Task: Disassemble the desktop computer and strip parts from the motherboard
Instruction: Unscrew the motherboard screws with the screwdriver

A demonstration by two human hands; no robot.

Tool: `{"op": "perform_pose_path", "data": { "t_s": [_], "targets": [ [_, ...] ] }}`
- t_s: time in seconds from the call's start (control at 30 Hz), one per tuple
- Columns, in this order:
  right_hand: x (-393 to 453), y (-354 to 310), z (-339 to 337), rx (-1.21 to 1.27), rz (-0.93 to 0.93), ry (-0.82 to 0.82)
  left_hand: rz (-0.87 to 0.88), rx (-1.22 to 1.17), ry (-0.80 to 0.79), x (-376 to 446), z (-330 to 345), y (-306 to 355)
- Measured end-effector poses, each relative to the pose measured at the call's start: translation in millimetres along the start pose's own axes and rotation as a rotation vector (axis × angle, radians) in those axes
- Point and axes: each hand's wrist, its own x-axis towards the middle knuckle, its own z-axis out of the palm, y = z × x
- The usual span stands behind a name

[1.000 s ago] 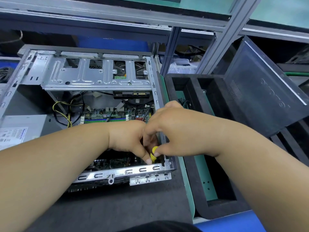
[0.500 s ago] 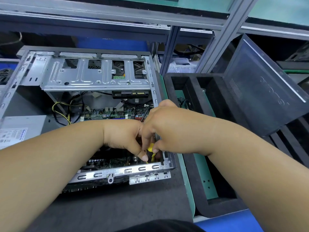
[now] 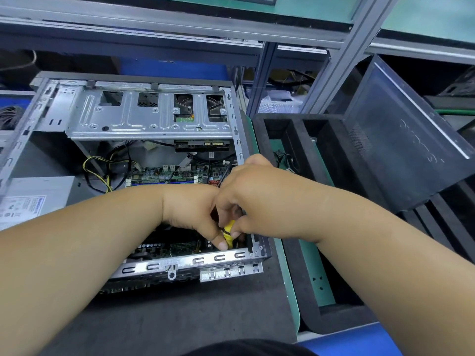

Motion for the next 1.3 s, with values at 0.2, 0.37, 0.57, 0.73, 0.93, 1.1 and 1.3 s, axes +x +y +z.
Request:
{"op": "perform_pose_path", "data": {
  "t_s": [0.2, 0.37, 0.57, 0.73, 0.93, 1.1, 1.3],
  "targets": [
    [0, 2, 1, 0.021, 0.011, -0.046, -0.062, 0.051, -0.002, 2, -1, -5],
    [-6, 5, -3, 0.042, 0.008, -0.009, -0.059, 0.078, 0.091, 5, 4, 2],
    [-7, 3, -1, -0.036, 0.062, -0.013, -0.016, 0.105, 0.097, 4, 4, 6],
    [-4, 4, -2, -0.070, 0.050, -0.073, -0.040, 0.065, 0.044, 0, 1, 0],
    [-5, 3, -2, -0.025, -0.006, -0.058, -0.080, 0.113, 0.057, 5, 3, -5],
    [-10, 4, -4, -0.014, 0.008, 0.038, -0.036, 0.097, 0.080, 6, 5, 2],
    [-4, 1, -1, -0.089, 0.007, -0.027, -0.031, 0.121, 0.067, 5, 5, -3]
  ]
}}
